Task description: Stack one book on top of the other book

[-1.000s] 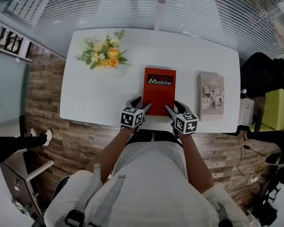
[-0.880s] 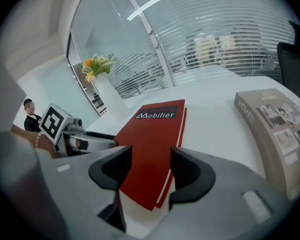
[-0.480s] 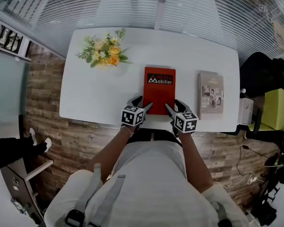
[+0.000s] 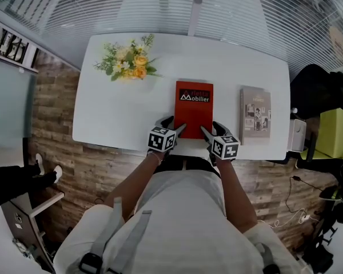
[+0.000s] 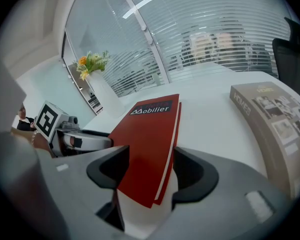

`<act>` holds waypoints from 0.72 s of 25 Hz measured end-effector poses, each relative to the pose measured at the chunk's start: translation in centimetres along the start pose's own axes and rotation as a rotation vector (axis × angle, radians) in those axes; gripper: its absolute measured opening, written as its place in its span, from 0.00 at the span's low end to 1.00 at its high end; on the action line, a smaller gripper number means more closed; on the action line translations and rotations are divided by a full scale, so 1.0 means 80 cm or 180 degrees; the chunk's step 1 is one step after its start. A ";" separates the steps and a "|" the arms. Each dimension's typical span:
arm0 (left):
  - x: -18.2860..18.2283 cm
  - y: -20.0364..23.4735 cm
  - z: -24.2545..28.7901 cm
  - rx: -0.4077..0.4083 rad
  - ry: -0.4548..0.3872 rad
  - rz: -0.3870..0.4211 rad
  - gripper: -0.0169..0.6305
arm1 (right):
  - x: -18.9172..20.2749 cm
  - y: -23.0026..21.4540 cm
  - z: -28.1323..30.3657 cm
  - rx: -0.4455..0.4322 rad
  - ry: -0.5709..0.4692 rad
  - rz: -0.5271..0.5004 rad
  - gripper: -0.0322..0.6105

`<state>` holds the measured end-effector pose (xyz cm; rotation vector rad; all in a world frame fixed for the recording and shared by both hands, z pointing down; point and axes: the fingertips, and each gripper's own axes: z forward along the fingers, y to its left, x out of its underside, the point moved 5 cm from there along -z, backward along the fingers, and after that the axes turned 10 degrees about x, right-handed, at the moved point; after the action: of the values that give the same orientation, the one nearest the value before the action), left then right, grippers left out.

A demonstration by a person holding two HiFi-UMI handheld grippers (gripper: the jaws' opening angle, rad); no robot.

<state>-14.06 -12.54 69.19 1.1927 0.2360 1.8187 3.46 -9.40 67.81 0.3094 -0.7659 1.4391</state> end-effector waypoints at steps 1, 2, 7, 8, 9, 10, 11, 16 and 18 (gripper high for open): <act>0.000 -0.001 0.000 0.0009 0.0004 0.0003 0.46 | 0.003 0.000 0.001 -0.0014 0.0020 0.0023 0.48; 0.000 -0.001 0.000 0.0019 0.0009 0.0004 0.45 | 0.006 0.000 0.002 -0.0031 0.0037 0.0049 0.48; -0.001 -0.001 0.001 0.0033 0.0010 0.0001 0.44 | 0.012 0.007 0.007 -0.0064 0.0068 0.0077 0.47; -0.001 -0.001 0.001 0.0031 0.0008 -0.0002 0.44 | 0.012 0.006 0.007 -0.0060 0.0065 0.0082 0.47; -0.001 -0.002 0.001 0.0026 0.0008 -0.0004 0.44 | 0.012 0.006 0.007 -0.0061 0.0065 0.0088 0.46; -0.001 -0.002 0.001 0.0018 0.0011 -0.0005 0.44 | 0.012 0.006 0.007 -0.0063 0.0069 0.0091 0.46; -0.001 -0.002 0.001 0.0006 0.0015 -0.0007 0.43 | 0.012 0.006 0.007 -0.0065 0.0075 0.0089 0.45; -0.005 -0.007 -0.003 -0.0047 -0.0011 -0.0011 0.44 | 0.007 0.009 0.002 -0.0081 0.0060 0.0078 0.45; -0.008 -0.011 -0.007 -0.0066 -0.0037 0.0008 0.44 | 0.004 0.011 -0.002 -0.0092 0.0035 0.0058 0.45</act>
<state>-13.91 -12.40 68.02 1.1891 0.2087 1.8118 2.68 -8.90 67.68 0.2728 -0.7817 1.4445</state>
